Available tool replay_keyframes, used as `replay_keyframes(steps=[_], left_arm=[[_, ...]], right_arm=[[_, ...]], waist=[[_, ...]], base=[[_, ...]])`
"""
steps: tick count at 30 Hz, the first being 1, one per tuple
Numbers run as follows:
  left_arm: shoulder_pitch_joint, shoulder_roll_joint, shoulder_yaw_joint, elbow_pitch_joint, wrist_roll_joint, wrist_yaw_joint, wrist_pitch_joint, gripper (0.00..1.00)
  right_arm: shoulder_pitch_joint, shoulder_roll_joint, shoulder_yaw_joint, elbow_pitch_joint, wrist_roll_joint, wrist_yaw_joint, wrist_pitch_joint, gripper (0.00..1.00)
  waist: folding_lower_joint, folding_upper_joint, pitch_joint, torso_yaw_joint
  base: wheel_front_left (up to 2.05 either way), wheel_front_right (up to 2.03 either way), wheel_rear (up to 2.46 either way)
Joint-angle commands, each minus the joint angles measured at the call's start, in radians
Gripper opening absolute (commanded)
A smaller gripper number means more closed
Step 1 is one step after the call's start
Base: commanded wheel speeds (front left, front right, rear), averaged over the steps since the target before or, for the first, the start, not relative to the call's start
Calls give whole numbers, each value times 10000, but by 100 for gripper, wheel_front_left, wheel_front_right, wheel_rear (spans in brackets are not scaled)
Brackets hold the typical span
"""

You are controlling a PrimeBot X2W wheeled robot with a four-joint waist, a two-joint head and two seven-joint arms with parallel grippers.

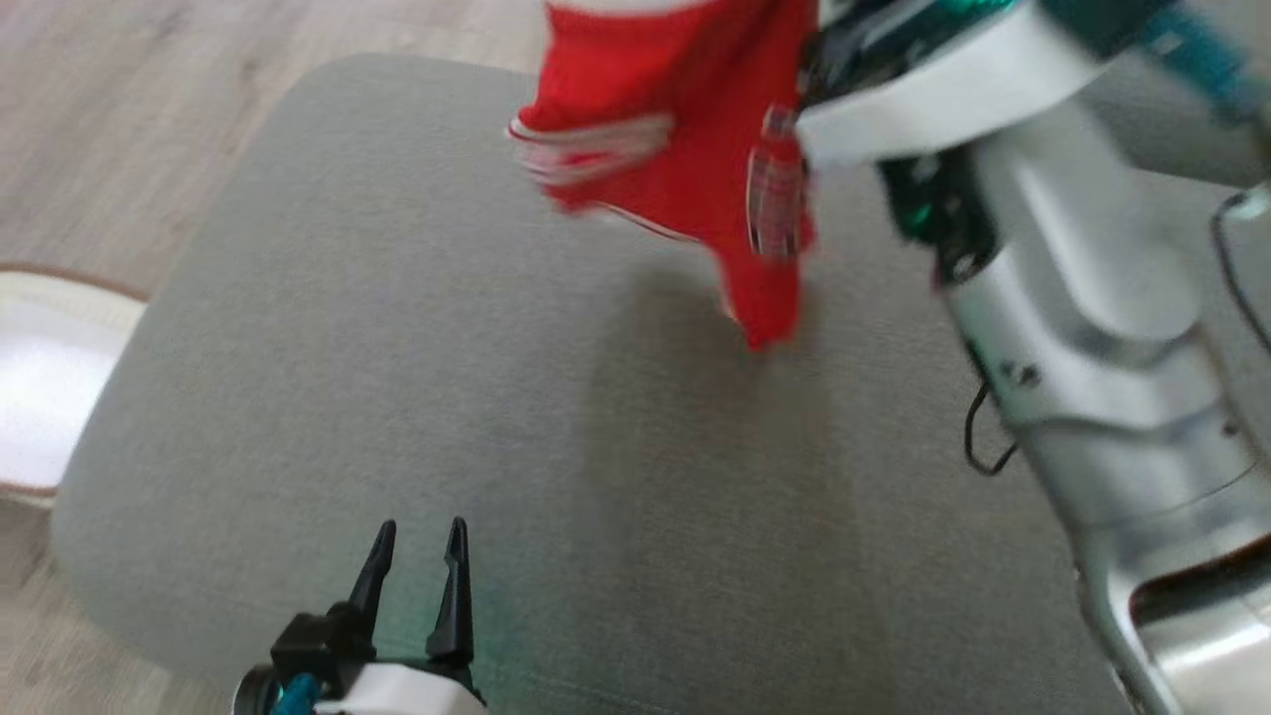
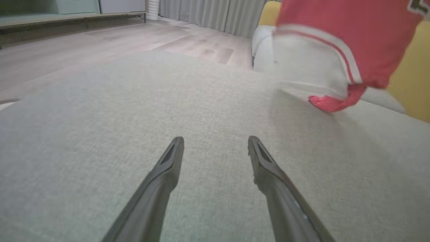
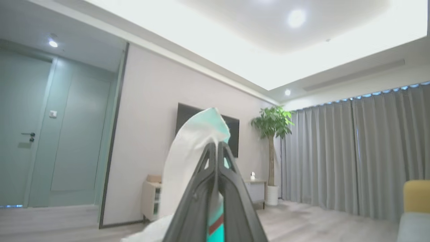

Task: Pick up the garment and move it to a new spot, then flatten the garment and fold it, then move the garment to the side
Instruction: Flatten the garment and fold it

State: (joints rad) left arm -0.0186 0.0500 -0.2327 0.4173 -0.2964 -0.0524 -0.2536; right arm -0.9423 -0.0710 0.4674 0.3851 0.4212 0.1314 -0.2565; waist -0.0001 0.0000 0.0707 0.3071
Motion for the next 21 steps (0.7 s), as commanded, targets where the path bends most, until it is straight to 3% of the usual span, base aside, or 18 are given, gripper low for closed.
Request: replay_keyframes(steps=[1, 5, 9, 11, 15, 21], left_arm=[[-162, 3, 242, -233, -63, 31, -82, 100], [-102, 3, 285, -269, -115, 71, -82, 100], [-153, 3, 293, -315, -172, 66, -82, 100], [-206, 3, 242, -314, -151, 48, -82, 100], [-381, 3, 215, -351, -96, 32, -82, 100], [-570, 3, 236, -341, -56, 10, -82, 100]], right_arm=[[-356, 208, -301, -322, -109, -7, -52, 0], [-169, 28, -1345, 416, -860, -7, -52, 0], [592, -831, -2299, 1994, -1606, -7, -52, 2], [1008, -1196, -2874, 3484, -1856, -7, -52, 100], [1441, -1768, -4138, 4961, -2509, -7, -52, 100], [2280, -1514, -4804, 4795, -3046, -7, -53, 100]], waist=[[1, 0, -27, 343], [1, 0, 55, 410], [1, 0, 274, 263], [1, 0, 377, 132], [1, 0, 643, -191], [1, 0, 767, -567]], base=[[0, 0, 0], [0, 0, 0], [0, 0, 0], [0, 0, 0], [0, 0, 0], [0, 0, 0]])
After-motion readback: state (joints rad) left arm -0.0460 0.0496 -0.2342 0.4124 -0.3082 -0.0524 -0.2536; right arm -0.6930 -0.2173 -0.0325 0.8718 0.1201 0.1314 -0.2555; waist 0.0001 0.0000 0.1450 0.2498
